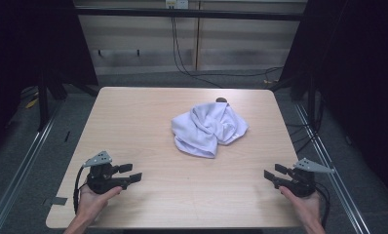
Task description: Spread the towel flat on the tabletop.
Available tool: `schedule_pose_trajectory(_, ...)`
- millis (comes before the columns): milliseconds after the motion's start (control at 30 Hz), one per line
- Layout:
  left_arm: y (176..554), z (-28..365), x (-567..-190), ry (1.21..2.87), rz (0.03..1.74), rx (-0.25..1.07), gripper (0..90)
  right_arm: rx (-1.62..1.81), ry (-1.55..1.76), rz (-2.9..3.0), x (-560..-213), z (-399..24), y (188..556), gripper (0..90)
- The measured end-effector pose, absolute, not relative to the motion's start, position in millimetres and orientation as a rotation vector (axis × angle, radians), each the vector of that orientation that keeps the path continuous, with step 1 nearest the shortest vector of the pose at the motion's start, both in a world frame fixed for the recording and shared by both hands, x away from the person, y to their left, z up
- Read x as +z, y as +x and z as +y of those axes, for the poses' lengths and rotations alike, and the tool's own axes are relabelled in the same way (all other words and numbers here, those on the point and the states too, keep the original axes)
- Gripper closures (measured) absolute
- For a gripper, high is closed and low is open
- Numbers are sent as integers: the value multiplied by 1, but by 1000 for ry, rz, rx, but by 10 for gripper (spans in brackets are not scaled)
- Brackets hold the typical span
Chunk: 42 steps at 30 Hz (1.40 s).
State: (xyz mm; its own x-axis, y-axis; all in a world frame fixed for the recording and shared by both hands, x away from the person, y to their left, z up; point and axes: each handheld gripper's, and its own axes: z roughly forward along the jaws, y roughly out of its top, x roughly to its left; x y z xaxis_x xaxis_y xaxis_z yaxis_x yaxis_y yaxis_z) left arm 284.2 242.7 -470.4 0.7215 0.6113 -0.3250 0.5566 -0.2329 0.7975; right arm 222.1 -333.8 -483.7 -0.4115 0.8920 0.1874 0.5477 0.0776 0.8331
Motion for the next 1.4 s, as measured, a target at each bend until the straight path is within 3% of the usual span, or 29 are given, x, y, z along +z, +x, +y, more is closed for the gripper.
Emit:
schedule_pose_trajectory(233, 289, 241, -475, 1914, 936, 107, 332, 1341, 1384, 2076, -476, -315, 234, 451)
schedule_pose_trajectory(400, 287, 243, -475, 1907, 939, 111, 336, 1312, 1369, 2128, -473, -297, 245, 388)
schedule_pose_trajectory(767, 281, 243, -472, 1916, 909, 135, 337, 1324, 1251, 2190, -454, -266, 272, 389)
schedule_pose_trajectory(933, 285, 242, -473, 1920, 914, 131, 334, 1339, 1192, 2270, -448, -234, 326, 359)
schedule_pose_trajectory(1200, 287, 242, -474, 1934, 896, 132, 345, 1279, 1215, 2319, -467, -226, 403, 336)
schedule_pose_trajectory(1400, 287, 243, -474, 1928, 905, 131, 346, 1254, 1257, 2340, -489, -215, 422, 330)
